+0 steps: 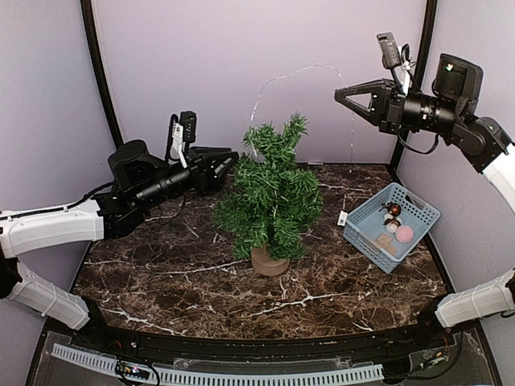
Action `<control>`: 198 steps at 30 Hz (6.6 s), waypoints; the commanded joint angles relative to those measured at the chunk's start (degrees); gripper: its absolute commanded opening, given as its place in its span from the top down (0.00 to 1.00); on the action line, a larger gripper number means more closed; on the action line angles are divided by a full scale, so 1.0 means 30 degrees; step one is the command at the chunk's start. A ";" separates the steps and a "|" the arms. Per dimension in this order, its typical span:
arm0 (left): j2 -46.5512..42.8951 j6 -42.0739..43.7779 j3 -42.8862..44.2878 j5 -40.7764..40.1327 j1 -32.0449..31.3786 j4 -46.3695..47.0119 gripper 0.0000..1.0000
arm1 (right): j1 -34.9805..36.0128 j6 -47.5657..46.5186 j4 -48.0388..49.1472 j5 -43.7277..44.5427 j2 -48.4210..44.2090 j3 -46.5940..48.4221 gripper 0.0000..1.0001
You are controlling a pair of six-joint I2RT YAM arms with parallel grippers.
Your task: Decorate the small christmas tree
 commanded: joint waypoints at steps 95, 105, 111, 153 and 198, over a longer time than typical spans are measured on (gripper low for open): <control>-0.1925 0.2792 0.4114 0.3388 -0.1785 -0.4117 1.00 | 0.0119 -0.1919 -0.2202 0.2819 -0.1442 0.0543 1.00; -0.2662 0.0657 0.2691 0.2573 0.0203 -0.1993 1.00 | 0.0088 -0.2860 -0.3084 0.5026 -0.1883 0.1891 1.00; -0.2657 -0.0207 0.2317 0.2535 0.0951 -0.1040 1.00 | -0.0132 -0.3312 -0.3229 0.6671 -0.1788 0.2175 1.00; 0.0341 -0.2193 0.7848 1.1214 0.2260 0.1165 1.00 | -0.2510 -0.2342 0.1268 0.1469 -0.2980 0.1032 1.00; 0.3516 -0.6320 1.3657 1.9306 0.2906 0.5819 1.00 | -0.2259 0.6147 1.2425 -0.9622 0.1309 0.1976 1.00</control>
